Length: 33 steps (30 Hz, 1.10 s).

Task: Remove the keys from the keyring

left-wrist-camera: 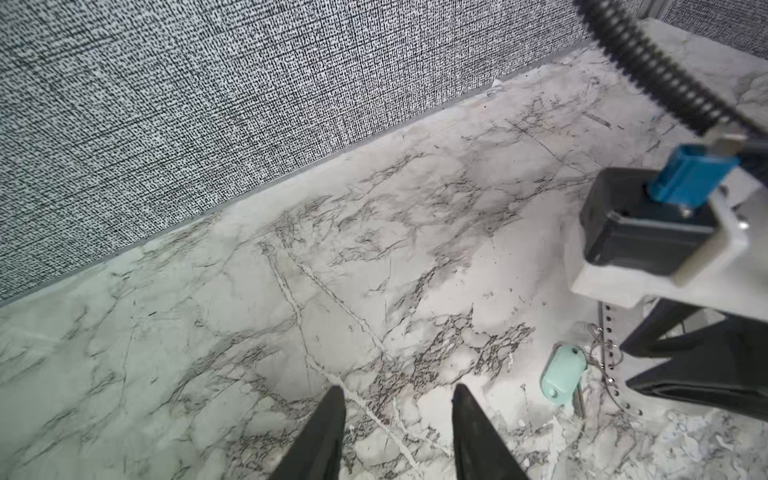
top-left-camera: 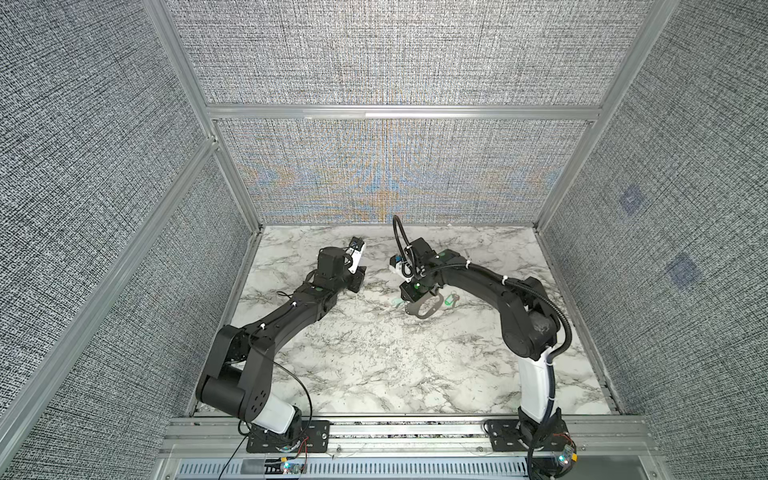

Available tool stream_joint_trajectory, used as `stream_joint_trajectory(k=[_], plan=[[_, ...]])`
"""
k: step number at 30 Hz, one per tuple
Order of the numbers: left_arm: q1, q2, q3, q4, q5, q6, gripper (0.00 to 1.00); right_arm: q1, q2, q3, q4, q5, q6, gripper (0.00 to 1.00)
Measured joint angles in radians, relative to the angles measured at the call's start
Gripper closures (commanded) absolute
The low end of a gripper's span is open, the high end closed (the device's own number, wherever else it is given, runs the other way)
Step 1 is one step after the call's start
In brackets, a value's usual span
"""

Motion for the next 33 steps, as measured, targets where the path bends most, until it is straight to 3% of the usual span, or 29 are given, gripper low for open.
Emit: stream_joint_trajectory(k=[18, 33], plan=[[0.001, -0.018, -0.037, 0.001, -0.001, -0.01, 0.55, 0.057, 0.06, 0.016, -0.019, 0.147, 0.087, 0.76], [0.001, -0.007, -0.033, 0.002, 0.0, -0.016, 0.54, 0.063, 0.092, 0.038, -0.05, 0.174, 0.09, 0.83]])
